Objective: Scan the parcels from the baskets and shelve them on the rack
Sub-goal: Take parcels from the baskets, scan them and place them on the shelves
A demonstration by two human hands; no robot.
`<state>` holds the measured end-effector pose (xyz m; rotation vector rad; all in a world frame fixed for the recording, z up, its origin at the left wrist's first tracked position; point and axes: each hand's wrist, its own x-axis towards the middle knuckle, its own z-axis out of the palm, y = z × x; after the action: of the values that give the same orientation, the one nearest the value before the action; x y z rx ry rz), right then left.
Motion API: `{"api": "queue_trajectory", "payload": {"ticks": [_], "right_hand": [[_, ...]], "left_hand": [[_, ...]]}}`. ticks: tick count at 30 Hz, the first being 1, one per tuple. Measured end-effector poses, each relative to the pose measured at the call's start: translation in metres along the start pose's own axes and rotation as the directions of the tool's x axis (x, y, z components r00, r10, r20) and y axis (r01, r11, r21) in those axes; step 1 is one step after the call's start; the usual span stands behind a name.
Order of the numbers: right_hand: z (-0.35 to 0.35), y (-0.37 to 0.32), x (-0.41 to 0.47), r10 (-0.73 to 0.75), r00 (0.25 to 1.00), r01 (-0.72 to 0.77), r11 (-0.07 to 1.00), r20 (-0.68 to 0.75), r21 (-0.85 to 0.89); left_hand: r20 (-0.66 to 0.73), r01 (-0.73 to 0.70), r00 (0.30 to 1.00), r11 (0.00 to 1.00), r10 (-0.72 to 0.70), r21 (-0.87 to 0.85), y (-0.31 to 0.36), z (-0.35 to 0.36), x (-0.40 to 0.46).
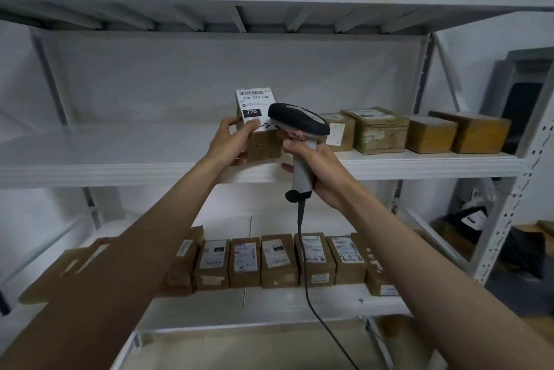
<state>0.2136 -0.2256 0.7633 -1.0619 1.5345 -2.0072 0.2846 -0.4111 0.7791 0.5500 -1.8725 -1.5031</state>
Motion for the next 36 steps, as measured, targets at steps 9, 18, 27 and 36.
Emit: {"api": "queue_trajectory", "payload": {"ticks": [9, 18, 27, 36], "right_hand": [[-0.024, 0.022, 0.035, 0.038, 0.993, -0.034, 0.999, -0.114, 0.038], [-0.065, 0.034, 0.035, 0.028, 0.983, -0.012, 0.996, -0.183, 0.086], [-0.077, 0.034, 0.008, 0.036, 0.968, 0.018, 0.977, -0.248, 0.212], [-0.121, 0.018, -0.1, 0.076, 0.926, 0.004, 0.977, -0.37, 0.211]], "left_hand": [[0.138, 0.186, 0.973, 0.982, -0.184, -0.004, 0.003, 0.018, 0.091], [0.015, 0.234, 0.971, 0.967, -0.237, 0.103, -0.014, 0.04, 0.132], [-0.293, -0.274, 0.866, 0.875, 0.405, 0.399, -0.007, 0.049, 0.089], [0.046, -0.641, 0.756, 0.724, 0.653, 0.254, 0.0, 0.159, -0.037]]}}
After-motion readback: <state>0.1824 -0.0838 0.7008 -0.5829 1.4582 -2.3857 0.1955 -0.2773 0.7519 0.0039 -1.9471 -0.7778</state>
